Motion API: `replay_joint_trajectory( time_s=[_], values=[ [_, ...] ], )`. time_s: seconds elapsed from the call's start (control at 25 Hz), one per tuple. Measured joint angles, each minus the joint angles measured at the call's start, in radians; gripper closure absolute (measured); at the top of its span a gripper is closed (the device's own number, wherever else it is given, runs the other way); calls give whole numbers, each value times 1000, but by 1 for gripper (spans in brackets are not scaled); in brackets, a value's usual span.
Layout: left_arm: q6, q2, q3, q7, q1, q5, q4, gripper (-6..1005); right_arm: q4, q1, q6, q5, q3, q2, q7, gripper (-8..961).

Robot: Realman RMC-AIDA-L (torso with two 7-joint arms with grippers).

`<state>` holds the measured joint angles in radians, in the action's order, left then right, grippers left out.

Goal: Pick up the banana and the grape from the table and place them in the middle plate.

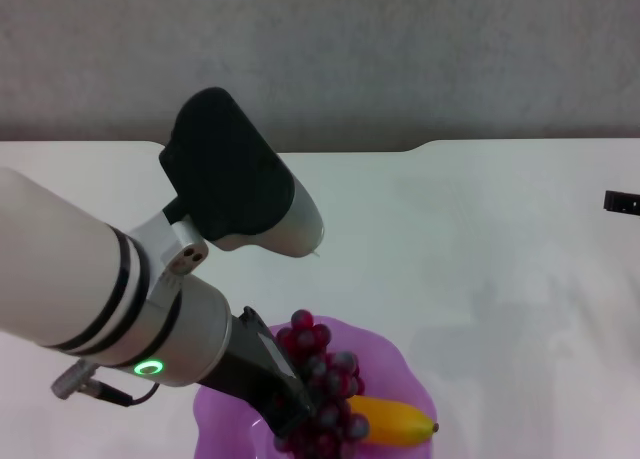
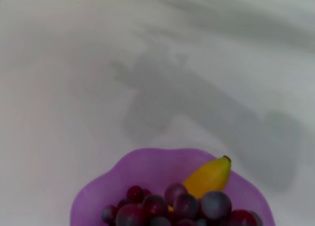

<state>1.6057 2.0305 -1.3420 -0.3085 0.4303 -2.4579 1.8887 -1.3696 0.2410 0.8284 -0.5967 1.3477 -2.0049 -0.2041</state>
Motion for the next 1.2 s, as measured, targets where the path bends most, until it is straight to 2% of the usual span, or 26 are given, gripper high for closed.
replay_joint_trajectory(
  time_s=[0.44, 1.0, 1.2],
  values=[
    [-91, 1, 33, -4, 61, 0, -207, 847, 2, 3, -3, 0, 2, 0, 0, 76],
    [-149, -1, 7, 28, 70, -20, -228, 816, 5, 3, -1, 0, 2, 0, -9, 76],
    [-169, -2, -21, 27, 53, -22, -206, 613, 7, 3, -1, 0, 2, 0, -11, 76]
  ],
)
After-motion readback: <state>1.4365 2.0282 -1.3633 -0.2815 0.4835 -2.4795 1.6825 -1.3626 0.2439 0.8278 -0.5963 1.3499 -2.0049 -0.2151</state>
